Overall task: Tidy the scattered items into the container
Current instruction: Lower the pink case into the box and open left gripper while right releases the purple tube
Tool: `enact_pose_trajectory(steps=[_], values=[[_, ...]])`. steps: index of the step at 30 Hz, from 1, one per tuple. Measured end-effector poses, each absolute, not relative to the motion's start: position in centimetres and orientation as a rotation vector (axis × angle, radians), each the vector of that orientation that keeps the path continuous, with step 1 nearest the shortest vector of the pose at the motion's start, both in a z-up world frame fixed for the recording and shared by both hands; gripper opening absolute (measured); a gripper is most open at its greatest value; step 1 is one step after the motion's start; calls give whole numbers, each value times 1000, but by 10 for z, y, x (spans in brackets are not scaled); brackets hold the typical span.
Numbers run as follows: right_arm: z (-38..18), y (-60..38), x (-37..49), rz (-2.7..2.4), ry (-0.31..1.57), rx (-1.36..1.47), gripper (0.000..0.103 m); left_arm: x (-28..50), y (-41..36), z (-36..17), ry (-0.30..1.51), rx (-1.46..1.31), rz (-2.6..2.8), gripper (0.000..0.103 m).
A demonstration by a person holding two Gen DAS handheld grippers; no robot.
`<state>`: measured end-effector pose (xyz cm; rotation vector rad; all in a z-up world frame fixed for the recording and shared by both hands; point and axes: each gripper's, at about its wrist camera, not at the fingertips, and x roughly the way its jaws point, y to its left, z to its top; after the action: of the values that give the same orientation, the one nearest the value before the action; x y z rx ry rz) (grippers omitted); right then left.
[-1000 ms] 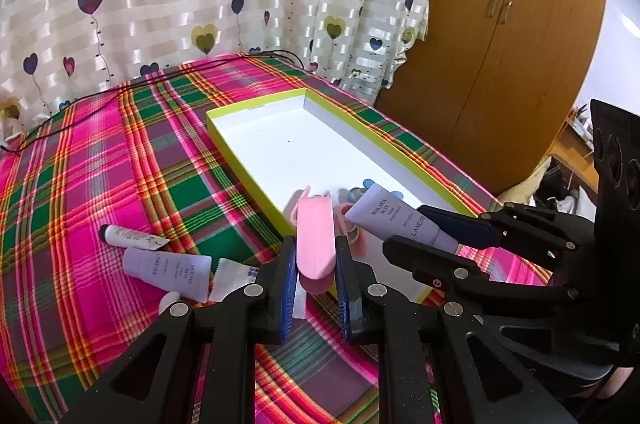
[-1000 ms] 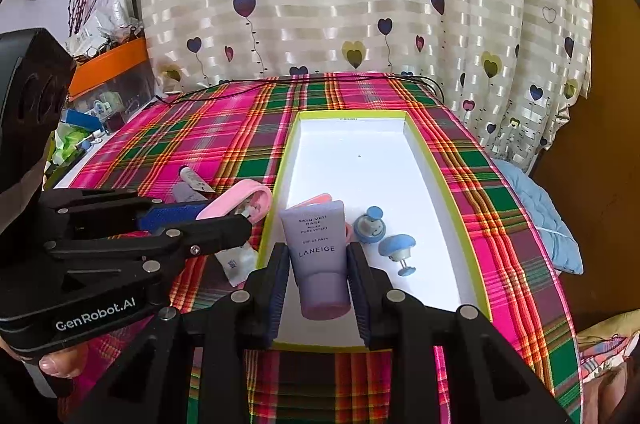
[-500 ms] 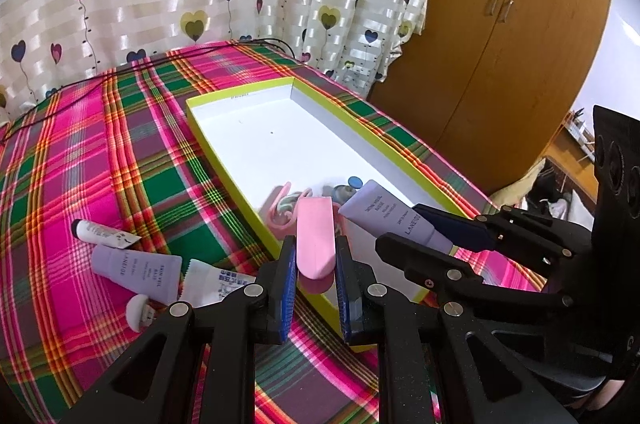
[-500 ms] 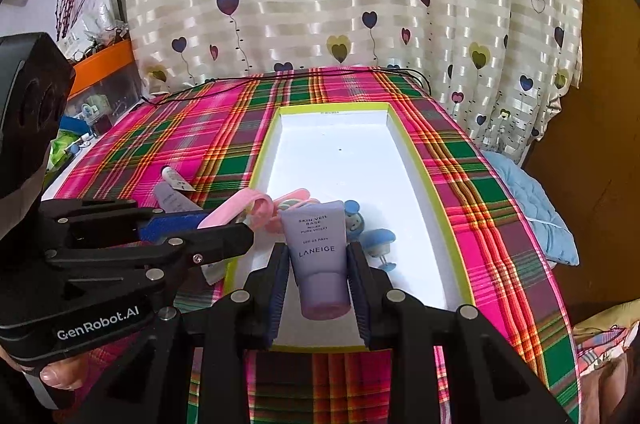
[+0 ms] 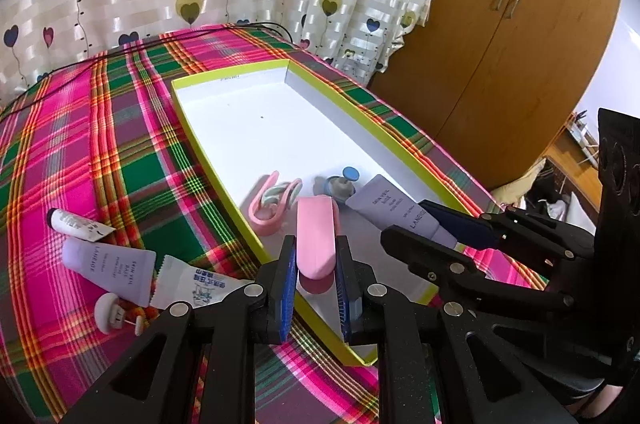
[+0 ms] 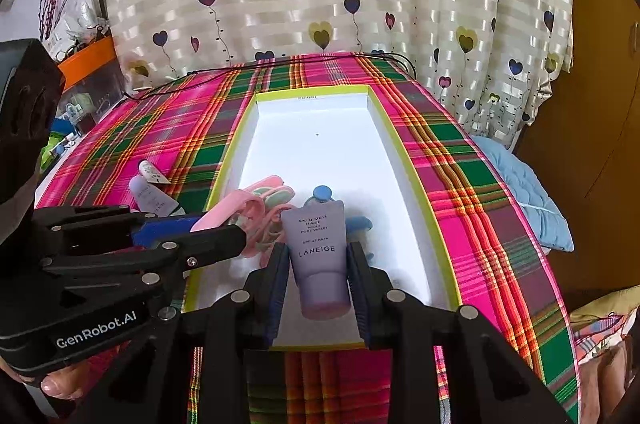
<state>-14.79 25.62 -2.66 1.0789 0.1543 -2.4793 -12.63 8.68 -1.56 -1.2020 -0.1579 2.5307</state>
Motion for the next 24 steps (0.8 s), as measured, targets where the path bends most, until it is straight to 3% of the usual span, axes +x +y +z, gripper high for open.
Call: enact_pose_trajectory(steps=[24], values=[[-31,264,-150,-2517,166,1161,31,-128,97,-18,-154,-1146,2490,18]])
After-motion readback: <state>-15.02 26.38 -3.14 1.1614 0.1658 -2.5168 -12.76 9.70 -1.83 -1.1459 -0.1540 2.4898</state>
